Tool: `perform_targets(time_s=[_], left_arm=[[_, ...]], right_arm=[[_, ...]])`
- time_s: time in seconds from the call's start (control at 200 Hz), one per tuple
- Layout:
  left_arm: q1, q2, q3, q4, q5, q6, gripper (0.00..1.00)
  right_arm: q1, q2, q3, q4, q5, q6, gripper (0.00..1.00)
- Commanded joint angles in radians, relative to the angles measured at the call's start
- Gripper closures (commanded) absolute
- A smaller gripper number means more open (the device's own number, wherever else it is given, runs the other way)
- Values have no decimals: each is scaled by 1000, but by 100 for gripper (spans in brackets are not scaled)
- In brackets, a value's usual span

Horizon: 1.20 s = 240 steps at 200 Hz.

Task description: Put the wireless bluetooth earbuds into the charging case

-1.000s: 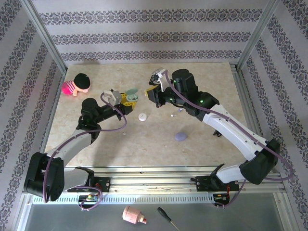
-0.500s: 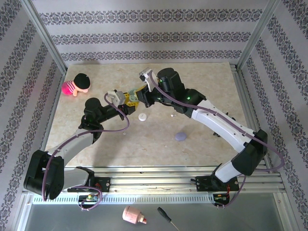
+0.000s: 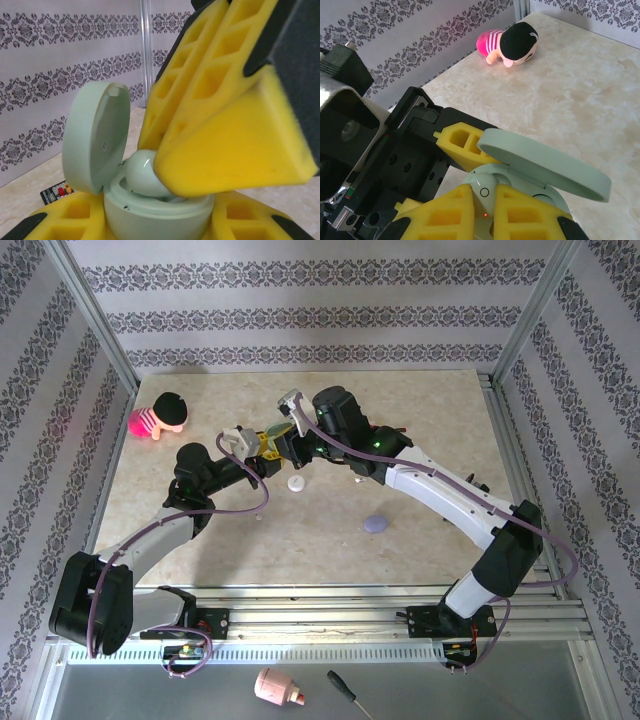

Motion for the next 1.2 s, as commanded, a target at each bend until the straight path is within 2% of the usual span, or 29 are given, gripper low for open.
perform_targets(time_s=[0.0,0.19,0.355,0.555,0.799,0.959,1.194], left_arm=[[-14,-23,6,29,-36,23,77],[-15,-25,5,39,-58,29,77],[-14,-23,1,44,-58,29,77],[-14,-22,-9,48,-61,30,77],[-14,-23,-11,36,-63,49,77],[-15,-35,0,-29,-28,87,77],[-14,-44,-5,-48,0,105,77]], right_arm=[[14,14,28,-6,-19,21,90],[15,30,25,-12,-10,83,88],[14,21,9,3,17,114,75],[9,-44,-11,14,73,69,59],[-20,-119,-55,47,106,57,52],[-72,-122,-55,70,69,158,47],[-133,-5,66,-2,-30,282,44]])
